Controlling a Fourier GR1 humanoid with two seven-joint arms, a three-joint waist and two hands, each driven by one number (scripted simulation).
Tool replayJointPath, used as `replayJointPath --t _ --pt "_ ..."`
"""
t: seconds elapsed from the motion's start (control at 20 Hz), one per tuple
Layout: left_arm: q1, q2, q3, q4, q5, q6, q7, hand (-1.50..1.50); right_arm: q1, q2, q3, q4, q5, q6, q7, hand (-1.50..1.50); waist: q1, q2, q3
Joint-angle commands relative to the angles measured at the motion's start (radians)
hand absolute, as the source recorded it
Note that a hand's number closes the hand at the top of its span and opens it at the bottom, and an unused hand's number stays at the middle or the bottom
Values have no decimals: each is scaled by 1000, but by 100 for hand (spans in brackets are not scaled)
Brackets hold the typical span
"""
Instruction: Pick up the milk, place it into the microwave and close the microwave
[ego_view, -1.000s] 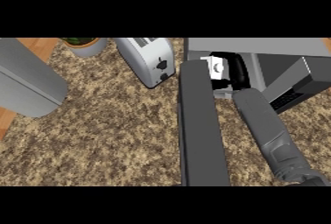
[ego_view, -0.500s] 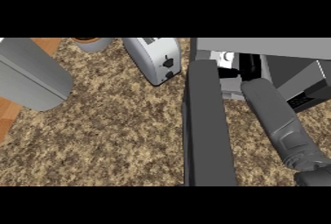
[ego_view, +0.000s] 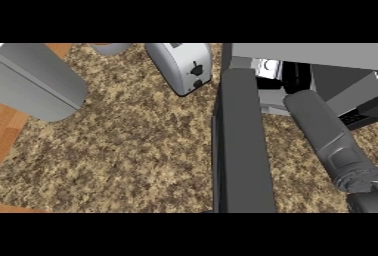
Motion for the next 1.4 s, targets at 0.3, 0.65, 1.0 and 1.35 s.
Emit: replayJointPath --t 0.3,0.65,1.0,1.35 --pt "-47 23 11 30 -59 22 -4 -150 4 -56 31 59 53 -130 87 -150 14 7 4" --pt "-62 19 -45 66 -91 -16 -9 -150 -21 -18 27 42 48 -37 27 -150 14 7 3" --pt "-68 38 -79 70 -79 -73 -19 -150 -28 -7 -20 38 -3 111 -27 -150 13 1 3" --pt "-53 26 -147 90 -113 -132 -31 -150 -5 8 -106 16 -97 283 -118 -150 -23 -15 2"
